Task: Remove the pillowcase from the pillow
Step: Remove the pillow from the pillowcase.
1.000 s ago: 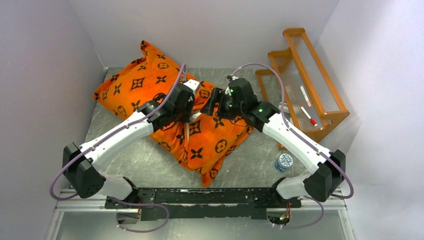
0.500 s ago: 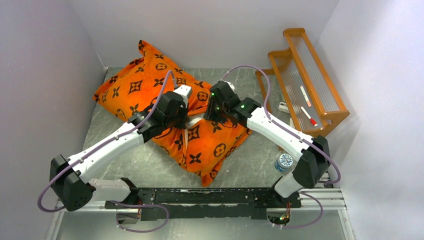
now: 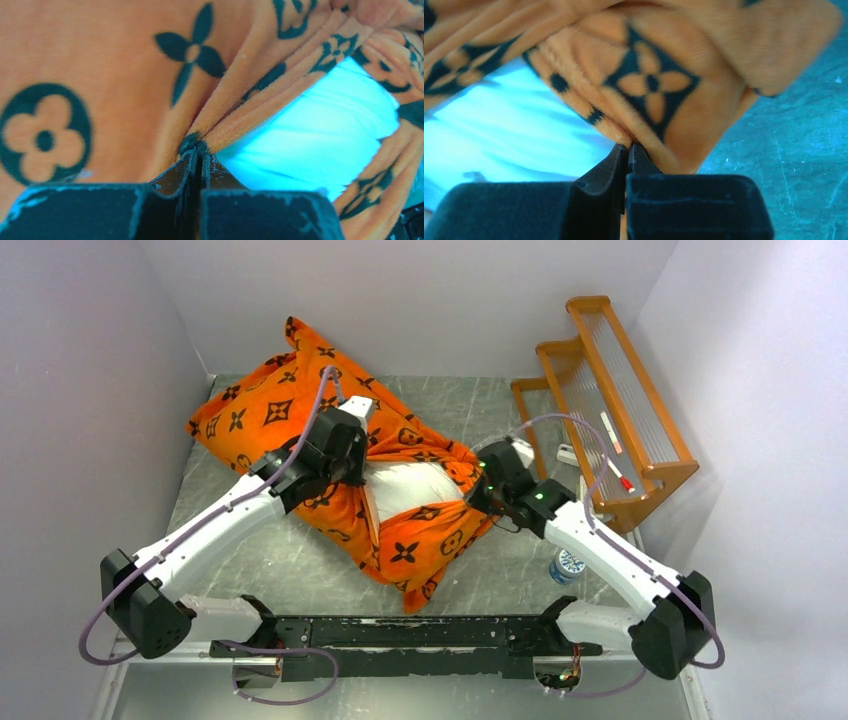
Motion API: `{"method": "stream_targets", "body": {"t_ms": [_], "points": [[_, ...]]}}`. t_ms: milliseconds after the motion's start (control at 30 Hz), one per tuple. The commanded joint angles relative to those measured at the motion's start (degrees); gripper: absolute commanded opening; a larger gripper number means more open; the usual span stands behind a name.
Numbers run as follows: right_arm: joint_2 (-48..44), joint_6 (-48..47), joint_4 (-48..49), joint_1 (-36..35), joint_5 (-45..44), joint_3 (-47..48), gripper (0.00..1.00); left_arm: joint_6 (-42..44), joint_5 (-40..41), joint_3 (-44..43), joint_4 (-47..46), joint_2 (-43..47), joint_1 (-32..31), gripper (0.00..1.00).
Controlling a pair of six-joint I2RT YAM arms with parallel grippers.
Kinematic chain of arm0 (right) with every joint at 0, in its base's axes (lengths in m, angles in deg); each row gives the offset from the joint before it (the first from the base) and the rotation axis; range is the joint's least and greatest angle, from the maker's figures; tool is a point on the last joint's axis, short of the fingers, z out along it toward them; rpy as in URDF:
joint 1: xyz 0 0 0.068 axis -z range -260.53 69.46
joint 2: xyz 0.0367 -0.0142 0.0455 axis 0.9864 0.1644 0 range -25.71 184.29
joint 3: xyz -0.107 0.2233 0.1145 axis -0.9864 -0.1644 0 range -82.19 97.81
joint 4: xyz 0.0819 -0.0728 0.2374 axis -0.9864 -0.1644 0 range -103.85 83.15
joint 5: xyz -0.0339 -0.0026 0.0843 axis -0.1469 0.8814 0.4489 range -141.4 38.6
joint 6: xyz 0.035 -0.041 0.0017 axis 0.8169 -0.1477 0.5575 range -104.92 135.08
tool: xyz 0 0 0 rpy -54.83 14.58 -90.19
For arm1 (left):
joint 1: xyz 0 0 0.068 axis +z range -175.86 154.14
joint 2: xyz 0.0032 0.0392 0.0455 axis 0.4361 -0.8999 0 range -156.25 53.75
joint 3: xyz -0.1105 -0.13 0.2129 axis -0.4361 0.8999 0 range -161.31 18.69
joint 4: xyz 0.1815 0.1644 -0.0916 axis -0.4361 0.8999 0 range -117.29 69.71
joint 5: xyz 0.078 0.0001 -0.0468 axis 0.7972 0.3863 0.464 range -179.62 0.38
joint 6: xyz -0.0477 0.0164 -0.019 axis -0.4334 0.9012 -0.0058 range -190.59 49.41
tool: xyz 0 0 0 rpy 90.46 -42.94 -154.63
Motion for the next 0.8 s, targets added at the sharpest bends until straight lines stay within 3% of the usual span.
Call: {"method": "stream_targets", "body": {"t_ms": [0,100,233,333,367,400,467,600,767], "points": [[-5.0,-0.4,-6.3,12.7,3.0,-10.9,0.00,2.9,9.6,-1.3,7.4,2.0,6.8,0.05],[-4.8,-1.1,-0.3,15.1,9.2,-13.8,0.00,4.6,6.1,2.2,6.7,4.4,10.8,0.05],[0.5,-8.3,8.0,13.7,22.4,-12.8,0.00,8.8,-12.0,6.5,1.2,7.0,11.4,0.05],[2.7,-10.4,7.9,8.8,18.2,-9.6,0.00,9.0,-25.9,7.4,-3.4,7.1,11.3,0.05],[3.1,-11.0,7.2,7.2,15.9,-8.4,0.00,8.6,-28.0,6.9,-4.3,6.8,11.1,0.07],[3.6,-11.5,6.3,6.0,13.5,-7.4,0.00,8.6,-29.2,6.2,-4.9,6.3,10.7,0.17],[4.6,-12.5,5.5,4.7,11.4,-5.8,0.00,9.0,-28.0,3.7,-5.5,5.3,8.8,0.35],[4.4,-12.6,5.8,4.2,9.9,-5.5,0.00,12.6,-18.7,-4.6,-1.6,-0.5,2.5,0.58],[2.4,-11.4,4.5,4.2,4.4,-4.9,0.00,16.0,-9.4,-12.1,1.2,-8.7,-2.7,0.66]]}}
